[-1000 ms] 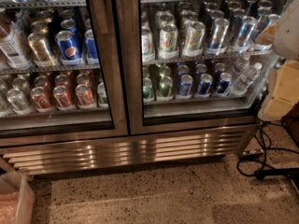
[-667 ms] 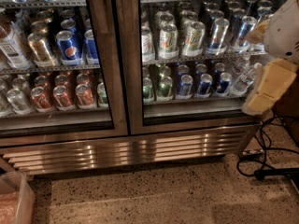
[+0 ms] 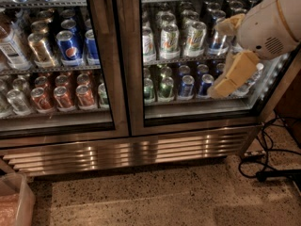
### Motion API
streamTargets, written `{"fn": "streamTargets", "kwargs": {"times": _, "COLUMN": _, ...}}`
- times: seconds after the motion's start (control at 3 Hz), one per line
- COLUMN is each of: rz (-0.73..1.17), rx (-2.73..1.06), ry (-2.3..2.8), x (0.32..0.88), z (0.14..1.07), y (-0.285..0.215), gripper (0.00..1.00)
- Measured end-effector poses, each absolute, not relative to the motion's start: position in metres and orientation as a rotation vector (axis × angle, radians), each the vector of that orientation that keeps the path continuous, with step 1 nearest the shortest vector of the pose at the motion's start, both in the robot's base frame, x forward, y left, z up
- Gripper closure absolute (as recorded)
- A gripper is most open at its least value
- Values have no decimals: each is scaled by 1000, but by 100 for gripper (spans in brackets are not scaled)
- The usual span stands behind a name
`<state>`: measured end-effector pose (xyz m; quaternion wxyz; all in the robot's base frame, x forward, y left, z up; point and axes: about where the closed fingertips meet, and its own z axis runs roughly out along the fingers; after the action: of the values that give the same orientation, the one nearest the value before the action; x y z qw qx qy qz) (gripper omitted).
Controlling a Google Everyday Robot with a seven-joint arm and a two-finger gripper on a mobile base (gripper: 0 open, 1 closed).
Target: Open right fridge door
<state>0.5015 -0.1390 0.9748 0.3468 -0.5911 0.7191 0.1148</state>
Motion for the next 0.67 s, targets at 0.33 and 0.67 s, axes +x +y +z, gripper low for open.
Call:
{"fn": "streamTargets", "kwargs": {"times": 0.33, "rz": 344, "rx": -1524, "ry": 1846, "x": 499, "z": 979, "y": -129, "gripper": 0}}
{"fn": "streamTargets", "kwargs": {"times": 0.67, "rz": 341, "rx": -1526, "ry": 1847, "x": 499, "z": 978, "y": -130, "gripper": 0}}
